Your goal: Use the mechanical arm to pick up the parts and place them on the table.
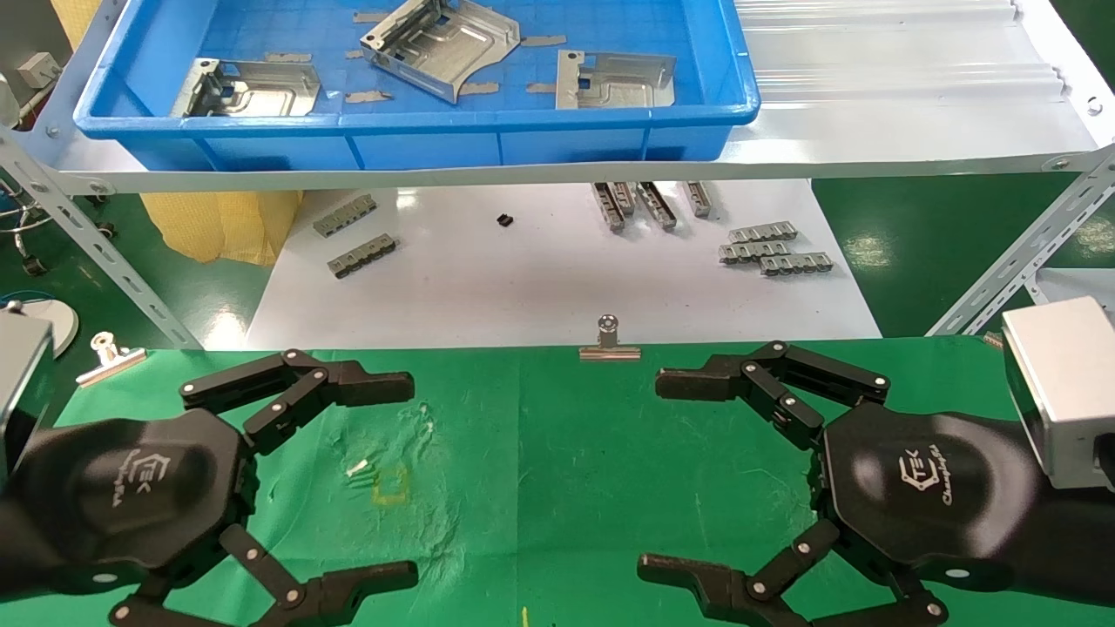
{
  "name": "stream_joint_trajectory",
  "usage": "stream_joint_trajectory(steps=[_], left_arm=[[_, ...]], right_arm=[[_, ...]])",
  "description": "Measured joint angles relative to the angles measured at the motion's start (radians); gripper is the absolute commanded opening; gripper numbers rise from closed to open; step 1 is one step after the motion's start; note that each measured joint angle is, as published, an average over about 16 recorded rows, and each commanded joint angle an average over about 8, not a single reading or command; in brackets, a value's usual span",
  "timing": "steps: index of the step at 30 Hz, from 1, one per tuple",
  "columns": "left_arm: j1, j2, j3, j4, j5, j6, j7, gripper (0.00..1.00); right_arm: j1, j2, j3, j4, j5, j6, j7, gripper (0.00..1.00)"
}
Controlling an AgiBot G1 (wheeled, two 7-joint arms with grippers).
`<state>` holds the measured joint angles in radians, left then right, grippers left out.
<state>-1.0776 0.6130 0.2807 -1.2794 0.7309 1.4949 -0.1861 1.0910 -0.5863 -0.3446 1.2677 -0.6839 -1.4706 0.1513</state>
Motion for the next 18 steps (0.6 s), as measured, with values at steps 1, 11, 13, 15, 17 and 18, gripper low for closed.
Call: stream_joint_trajectory(steps=[1,11,13,15,17,18], left_arm=[[0.0,0.0,0.0,0.0,0.0,0.0,0.0,1.0],[0.0,0.0,0.0,0.0,0.0,0.0,0.0,1.0],[0.0,0.0,0.0,0.0,0.0,0.0,0.0,1.0],[0.0,0.0,0.0,0.0,0.0,0.0,0.0,1.0],[0.0,0.0,0.0,0.0,0.0,0.0,0.0,1.0],[0.0,0.0,0.0,0.0,0.0,0.0,0.0,1.0]], right_arm=[[0.0,0.0,0.0,0.0,0.0,0.0,0.0,0.0],[0.0,0.0,0.0,0.0,0.0,0.0,0.0,0.0],[0.0,0.0,0.0,0.0,0.0,0.0,0.0,0.0],[0.0,0.0,0.0,0.0,0.0,0.0,0.0,0.0],[0.0,0.0,0.0,0.0,0.0,0.0,0.0,0.0],[0.0,0.0,0.0,0.0,0.0,0.0,0.0,0.0]])
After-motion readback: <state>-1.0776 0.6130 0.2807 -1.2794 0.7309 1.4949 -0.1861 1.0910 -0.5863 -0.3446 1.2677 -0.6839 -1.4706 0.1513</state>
